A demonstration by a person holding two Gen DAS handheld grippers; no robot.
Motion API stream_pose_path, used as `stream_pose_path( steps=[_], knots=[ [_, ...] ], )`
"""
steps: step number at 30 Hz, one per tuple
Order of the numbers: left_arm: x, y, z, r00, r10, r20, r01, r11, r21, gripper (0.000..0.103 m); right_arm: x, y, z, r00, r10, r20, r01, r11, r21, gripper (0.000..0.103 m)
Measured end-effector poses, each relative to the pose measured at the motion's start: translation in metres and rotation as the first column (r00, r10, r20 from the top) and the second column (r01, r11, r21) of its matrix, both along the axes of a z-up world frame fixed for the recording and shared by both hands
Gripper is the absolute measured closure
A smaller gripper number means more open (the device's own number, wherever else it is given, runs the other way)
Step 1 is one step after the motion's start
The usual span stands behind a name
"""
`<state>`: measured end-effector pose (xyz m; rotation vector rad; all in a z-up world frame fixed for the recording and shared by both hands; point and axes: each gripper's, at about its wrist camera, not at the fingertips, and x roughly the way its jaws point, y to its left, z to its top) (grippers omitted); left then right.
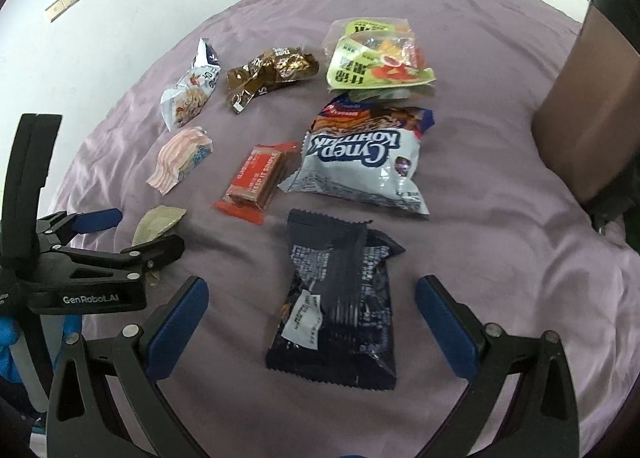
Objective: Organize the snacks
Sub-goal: 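Grasp the beige wrapper with the left tool while the right tool grasps the dark navy bag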
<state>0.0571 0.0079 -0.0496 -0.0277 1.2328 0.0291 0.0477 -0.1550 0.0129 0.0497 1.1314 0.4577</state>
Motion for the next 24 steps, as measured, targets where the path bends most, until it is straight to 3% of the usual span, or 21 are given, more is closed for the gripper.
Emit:
stream_pose_path(
  steps=[9, 10, 12, 14, 16, 21, 23, 24],
  knots=[
    [-0.001, -0.013, 0.002, 0.999, 0.017, -0.034, -0.017, 1.000, 0.021, 0.002, 0.002, 0.003, -0.005, 1.000, 0.009, -0.008, -0.010, 1.000, -0.018, 0.000],
    [-0.001, -0.014, 0.004, 0.999, 0.024, -0.030, -0.024, 1.000, 0.015, 0.003, 0.003, 0.003, -0.006, 1.000, 0.010, -0.009, -0.010, 1.000, -0.022, 0.008],
    [-0.002, -0.020, 0.007, 1.000, 0.018, -0.018, -0.018, 1.000, 0.020, 0.017, 0.004, 0.003, -0.007, 1.000, 0.008, -0.010, -0.009, 1.000, -0.027, 0.025],
    [-0.002, -0.024, 0.012, 1.000, 0.016, -0.014, -0.015, 0.999, 0.029, 0.026, 0.005, 0.001, -0.006, 1.000, 0.009, -0.009, -0.009, 1.000, -0.022, 0.033],
    [-0.002, -0.030, 0.016, 1.000, 0.013, -0.013, -0.013, 0.999, 0.035, 0.034, 0.006, 0.000, -0.006, 1.000, 0.012, -0.006, -0.012, 1.000, -0.019, 0.061],
    [0.003, -0.055, 0.019, 1.000, 0.017, -0.020, -0.016, 0.998, 0.057, 0.050, 0.006, -0.003, -0.008, 0.999, 0.032, -0.012, -0.032, 0.999, -0.025, 0.099],
    [0.005, -0.075, 0.020, 1.000, 0.017, -0.024, -0.016, 0.997, 0.071, 0.059, 0.006, -0.005, -0.008, 0.999, 0.033, -0.016, -0.033, 0.999, -0.013, 0.103],
    [0.005, -0.080, 0.020, 0.999, 0.016, -0.028, -0.014, 0.997, 0.070, 0.070, 0.006, -0.007, -0.008, 0.999, 0.036, -0.018, -0.036, 0.999, -0.009, 0.103]
  ],
)
